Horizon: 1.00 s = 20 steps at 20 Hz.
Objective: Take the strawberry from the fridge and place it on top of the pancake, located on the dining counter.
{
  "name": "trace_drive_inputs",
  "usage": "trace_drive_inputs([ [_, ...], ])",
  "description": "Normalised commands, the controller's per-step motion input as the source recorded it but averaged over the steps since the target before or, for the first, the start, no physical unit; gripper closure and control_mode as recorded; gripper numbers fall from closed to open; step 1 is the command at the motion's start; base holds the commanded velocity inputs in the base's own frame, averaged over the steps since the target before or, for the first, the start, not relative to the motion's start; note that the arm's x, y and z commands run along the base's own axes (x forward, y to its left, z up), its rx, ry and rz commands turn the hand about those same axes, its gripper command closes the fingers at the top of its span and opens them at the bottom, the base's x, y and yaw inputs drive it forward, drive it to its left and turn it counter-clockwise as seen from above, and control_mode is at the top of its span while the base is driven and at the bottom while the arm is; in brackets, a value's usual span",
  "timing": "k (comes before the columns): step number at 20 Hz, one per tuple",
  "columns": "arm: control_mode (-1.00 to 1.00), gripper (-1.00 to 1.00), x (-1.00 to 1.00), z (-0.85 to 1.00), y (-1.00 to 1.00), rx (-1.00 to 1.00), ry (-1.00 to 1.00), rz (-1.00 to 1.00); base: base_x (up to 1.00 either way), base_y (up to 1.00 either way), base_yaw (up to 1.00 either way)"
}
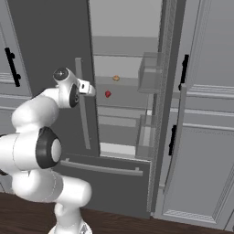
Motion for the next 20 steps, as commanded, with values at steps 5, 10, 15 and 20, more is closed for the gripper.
trace_drive_inputs([
  [5, -1.0, -1.0, 0.6, -0.11, 0.08, 0.0, 0.01, 0.0, 0.0, 0.0, 0.0],
  [10, -1.0, -1.0, 0.59, -0.16, 0.13, 0.0, 0.02, 0.0, 0.0, 0.0, 0.0],
  [15, -1.0, -1.0, 0.59, -0.31, 0.12, 0.0, 0.03, 0.0, 0.0, 0.0, 0.0],
  [20, -1.0, 1.0, 0.65, -0.34, 0.16, 0.0, 0.02, 0.0, 0.0, 0.0, 0.0],
])
